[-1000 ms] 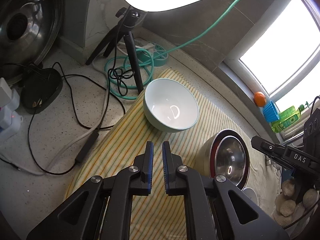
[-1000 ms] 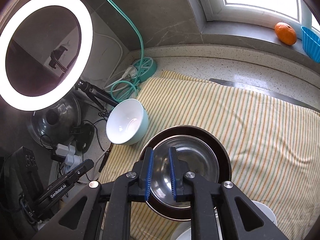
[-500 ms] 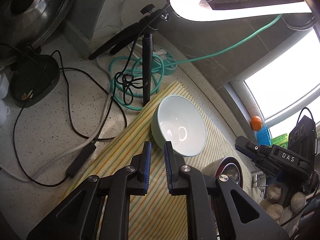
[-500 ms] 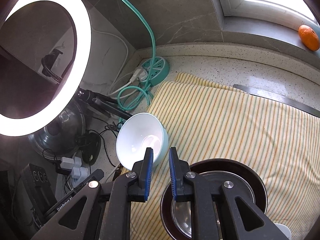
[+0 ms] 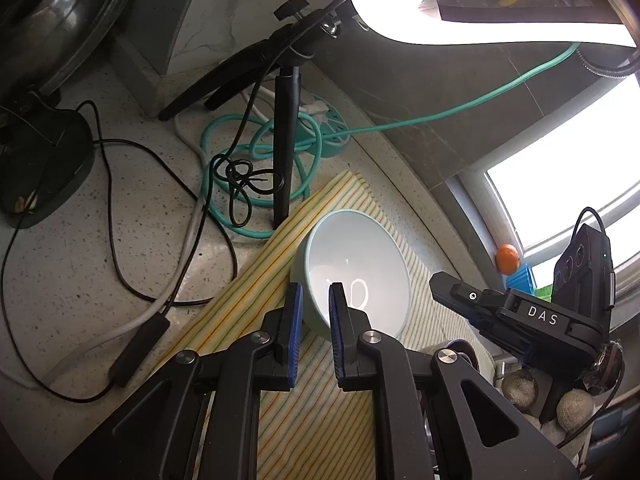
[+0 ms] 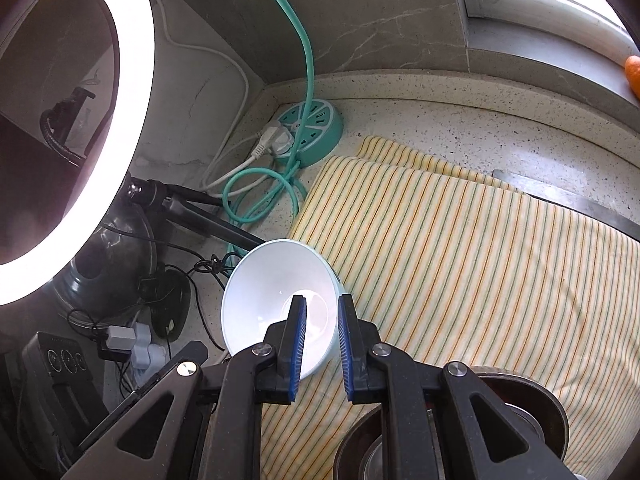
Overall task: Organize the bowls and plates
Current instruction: 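Grasp the rim of the white teal-rimmed bowl with both grippers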
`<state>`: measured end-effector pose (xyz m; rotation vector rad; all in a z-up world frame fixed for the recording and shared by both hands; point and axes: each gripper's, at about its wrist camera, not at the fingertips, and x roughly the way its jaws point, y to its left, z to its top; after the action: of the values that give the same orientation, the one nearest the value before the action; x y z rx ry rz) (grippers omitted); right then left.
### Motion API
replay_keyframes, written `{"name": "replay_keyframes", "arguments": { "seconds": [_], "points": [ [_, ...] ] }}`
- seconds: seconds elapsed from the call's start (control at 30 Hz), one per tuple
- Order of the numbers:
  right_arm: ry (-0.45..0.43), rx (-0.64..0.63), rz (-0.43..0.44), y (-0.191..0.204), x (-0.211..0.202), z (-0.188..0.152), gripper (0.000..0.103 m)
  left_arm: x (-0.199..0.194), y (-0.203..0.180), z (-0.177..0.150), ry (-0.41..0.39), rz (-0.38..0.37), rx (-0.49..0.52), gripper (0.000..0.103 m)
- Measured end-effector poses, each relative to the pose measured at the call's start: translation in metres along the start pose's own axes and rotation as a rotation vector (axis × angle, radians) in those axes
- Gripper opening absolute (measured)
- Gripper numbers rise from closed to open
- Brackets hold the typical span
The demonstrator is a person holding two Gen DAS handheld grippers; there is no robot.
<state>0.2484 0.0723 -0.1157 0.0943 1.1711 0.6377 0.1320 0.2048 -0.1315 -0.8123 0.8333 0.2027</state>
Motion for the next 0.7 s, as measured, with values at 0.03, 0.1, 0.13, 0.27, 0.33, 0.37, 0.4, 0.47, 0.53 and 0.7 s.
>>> {"name": "replay_keyframes", "arguments": {
  "seconds": [0.03, 0.1, 0.13, 0.27, 0.33, 0.37, 0.4, 0.47, 0.53, 0.7],
  "points": [
    [0.004, 0.001, -0.001, 0.000, 0.002, 0.001, 0.015, 0.002, 0.000, 0.000, 0.004, -0.001, 0.000, 0.012],
    [0.010, -0.001, -0.005, 0.001, 0.005, 0.002, 0.015, 0.005, -0.001, 0.002, 0.006, -0.001, 0.002, 0.012],
    [0.013, -0.004, -0.009, 0.001, 0.007, 0.002, 0.015, 0.006, -0.001, 0.003, 0.006, -0.001, 0.004, 0.012],
    [0.026, -0.015, -0.014, 0.002, 0.012, 0.004, 0.015, 0.010, 0.000, 0.007, 0.009, 0.008, 0.007, 0.012],
    [0.033, -0.020, -0.017, 0.003, 0.015, 0.005, 0.015, 0.013, 0.000, 0.009, 0.014, 0.013, 0.009, 0.012],
    [0.036, -0.020, -0.017, 0.003, 0.017, 0.005, 0.015, 0.014, 0.000, 0.009, 0.016, 0.014, 0.009, 0.012],
    [0.039, -0.020, -0.018, 0.003, 0.018, 0.005, 0.015, 0.015, 0.000, 0.010, 0.019, 0.014, 0.007, 0.012],
    [0.046, -0.020, -0.018, 0.002, 0.021, 0.005, 0.015, 0.017, 0.001, 0.011, 0.024, 0.017, 0.006, 0.012],
    [0.051, -0.020, -0.018, 0.003, 0.024, 0.005, 0.015, 0.020, 0.001, 0.012, 0.033, 0.016, 0.004, 0.012],
    [0.053, -0.025, -0.028, 0.003, 0.026, 0.006, 0.015, 0.025, 0.003, 0.013, 0.049, 0.015, -0.008, 0.011]
  ]
}}
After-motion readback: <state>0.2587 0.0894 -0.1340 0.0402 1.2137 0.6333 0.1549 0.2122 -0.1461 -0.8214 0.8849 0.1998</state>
